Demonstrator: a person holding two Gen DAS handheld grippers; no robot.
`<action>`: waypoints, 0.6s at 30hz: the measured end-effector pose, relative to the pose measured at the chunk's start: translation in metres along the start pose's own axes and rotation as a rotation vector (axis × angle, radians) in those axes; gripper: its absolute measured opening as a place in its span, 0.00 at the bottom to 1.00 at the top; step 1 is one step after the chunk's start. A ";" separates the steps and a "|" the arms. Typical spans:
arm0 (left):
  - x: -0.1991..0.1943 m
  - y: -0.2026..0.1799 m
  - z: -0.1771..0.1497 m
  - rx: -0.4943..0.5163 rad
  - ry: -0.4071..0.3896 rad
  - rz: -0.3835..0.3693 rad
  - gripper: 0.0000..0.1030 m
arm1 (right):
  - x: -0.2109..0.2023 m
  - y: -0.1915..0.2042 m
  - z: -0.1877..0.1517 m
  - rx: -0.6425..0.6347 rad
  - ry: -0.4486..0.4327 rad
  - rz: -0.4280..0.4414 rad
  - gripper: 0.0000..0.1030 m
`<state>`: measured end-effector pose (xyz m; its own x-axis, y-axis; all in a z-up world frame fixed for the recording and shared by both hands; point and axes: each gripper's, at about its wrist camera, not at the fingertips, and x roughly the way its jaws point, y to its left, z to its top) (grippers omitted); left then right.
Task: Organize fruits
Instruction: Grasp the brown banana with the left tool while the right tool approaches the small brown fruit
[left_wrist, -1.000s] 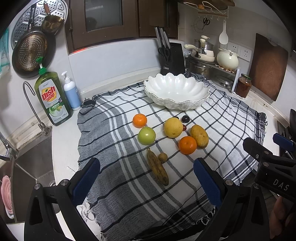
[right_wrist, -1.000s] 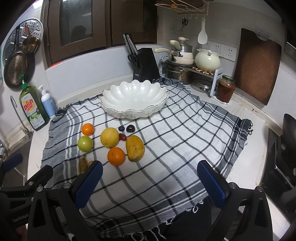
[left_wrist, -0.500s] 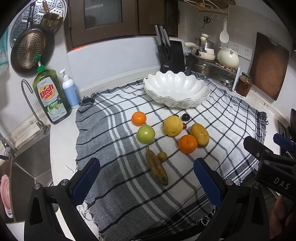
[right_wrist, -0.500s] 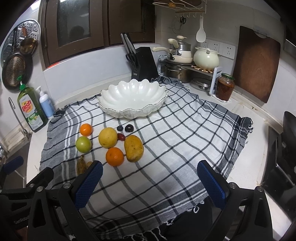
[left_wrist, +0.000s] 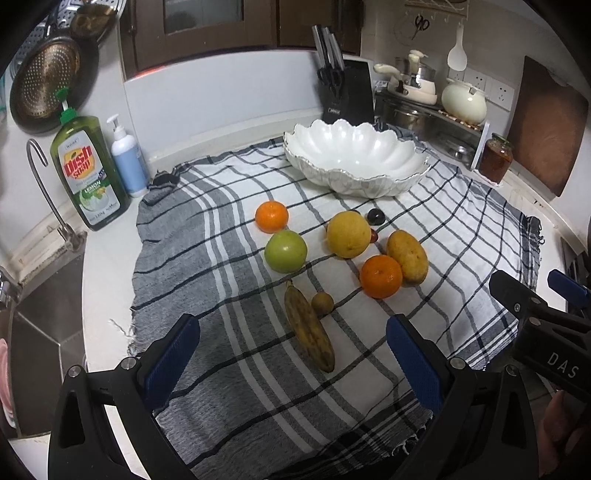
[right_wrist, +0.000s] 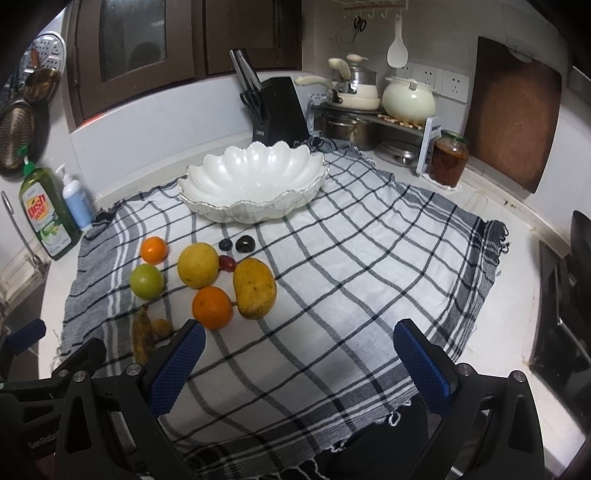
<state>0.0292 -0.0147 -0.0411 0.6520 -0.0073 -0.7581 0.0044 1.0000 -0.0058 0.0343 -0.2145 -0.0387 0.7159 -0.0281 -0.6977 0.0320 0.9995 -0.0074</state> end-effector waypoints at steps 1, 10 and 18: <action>0.004 0.000 0.000 -0.006 0.005 0.003 0.99 | 0.003 0.000 -0.001 0.001 0.003 0.002 1.00; 0.032 0.000 0.001 -0.074 0.017 0.027 0.91 | 0.031 0.001 -0.001 -0.017 0.024 0.021 1.00; 0.057 -0.008 -0.006 -0.087 0.072 0.049 0.83 | 0.044 0.002 0.001 -0.031 0.006 0.040 1.00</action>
<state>0.0621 -0.0233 -0.0886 0.5939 0.0386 -0.8036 -0.0938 0.9954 -0.0215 0.0664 -0.2134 -0.0688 0.7120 0.0119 -0.7021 -0.0185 0.9998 -0.0019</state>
